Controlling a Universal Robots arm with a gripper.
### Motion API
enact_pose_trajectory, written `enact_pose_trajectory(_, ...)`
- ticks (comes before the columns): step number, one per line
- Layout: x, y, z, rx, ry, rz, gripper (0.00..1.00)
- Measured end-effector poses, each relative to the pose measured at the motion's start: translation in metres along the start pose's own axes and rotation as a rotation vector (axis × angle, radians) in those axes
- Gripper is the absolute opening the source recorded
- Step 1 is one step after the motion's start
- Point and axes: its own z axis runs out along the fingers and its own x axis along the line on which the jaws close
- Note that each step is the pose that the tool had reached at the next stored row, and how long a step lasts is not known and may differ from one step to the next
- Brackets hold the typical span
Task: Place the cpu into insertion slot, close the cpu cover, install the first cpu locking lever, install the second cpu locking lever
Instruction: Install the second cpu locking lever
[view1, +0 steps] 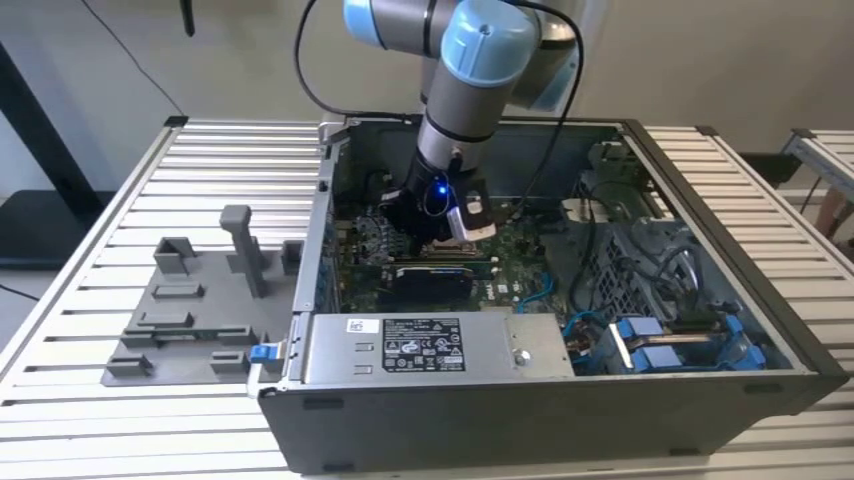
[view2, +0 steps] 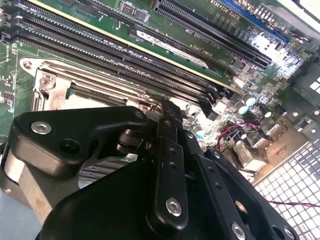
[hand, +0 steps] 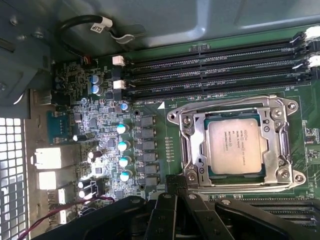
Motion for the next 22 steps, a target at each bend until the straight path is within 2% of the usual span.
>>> enact_pose_trajectory(9,-0.0002,-0.0008,0.001,0.0001,0.0001,0.0,0.11)
enact_pose_trajectory(17,-0.0007,-0.0055,0.0003,0.0004,0.0002,0.0,0.11)
enact_pose_trajectory(19,-0.0002,-0.0059,-0.0027,0.0019,0.0004,0.0,0.11)
enact_pose_trajectory(22,0.0018,-0.0046,-0.0138,0.0001,0.0008,0.0,0.11)
